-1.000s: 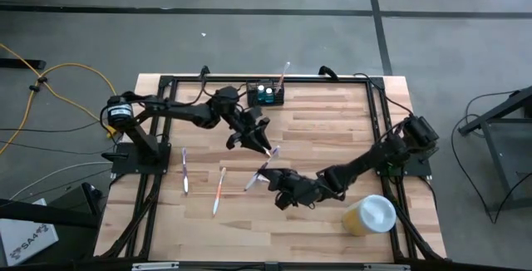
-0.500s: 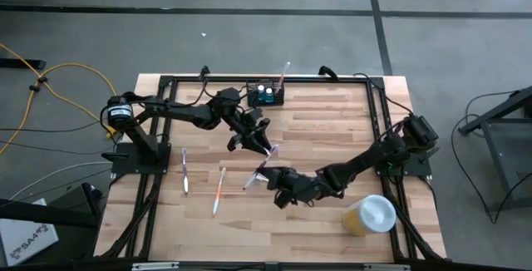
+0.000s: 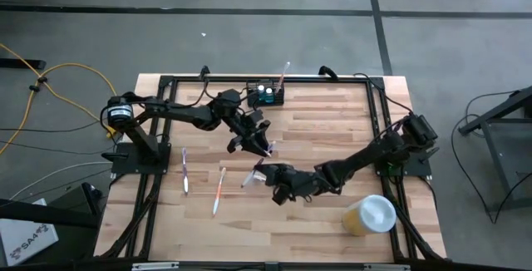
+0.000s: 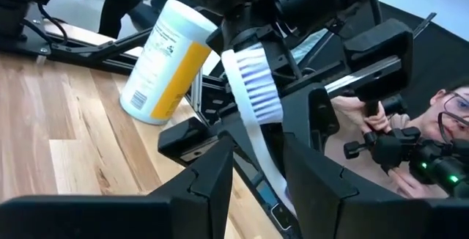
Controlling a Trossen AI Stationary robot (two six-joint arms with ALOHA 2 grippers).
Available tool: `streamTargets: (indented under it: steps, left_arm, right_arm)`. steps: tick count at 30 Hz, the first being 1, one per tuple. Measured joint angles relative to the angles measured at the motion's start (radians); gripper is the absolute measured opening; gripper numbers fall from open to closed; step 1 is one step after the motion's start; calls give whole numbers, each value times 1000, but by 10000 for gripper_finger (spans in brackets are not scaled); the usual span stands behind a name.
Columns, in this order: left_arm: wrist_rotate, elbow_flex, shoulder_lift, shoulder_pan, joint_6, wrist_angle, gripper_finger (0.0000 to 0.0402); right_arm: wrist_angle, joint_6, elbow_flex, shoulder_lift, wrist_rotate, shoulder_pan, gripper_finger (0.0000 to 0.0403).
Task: Pick & Place toothbrushing station
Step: Put the top right purple toothbrush into the wire organizer
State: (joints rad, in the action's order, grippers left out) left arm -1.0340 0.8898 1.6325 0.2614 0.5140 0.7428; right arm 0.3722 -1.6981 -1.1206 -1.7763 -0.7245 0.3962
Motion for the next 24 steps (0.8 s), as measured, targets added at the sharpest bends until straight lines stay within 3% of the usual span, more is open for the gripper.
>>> streamTargets:
  steps: [16, 24]
  left_arm:
    - [24, 0, 0, -3, 1, -2, 119]
    - [45, 0, 0, -3, 2, -2, 84]
  right_arm:
    - [-1, 25, 0, 0, 30, -6, 4]
    - [-2, 26, 0, 0, 28, -6, 4]
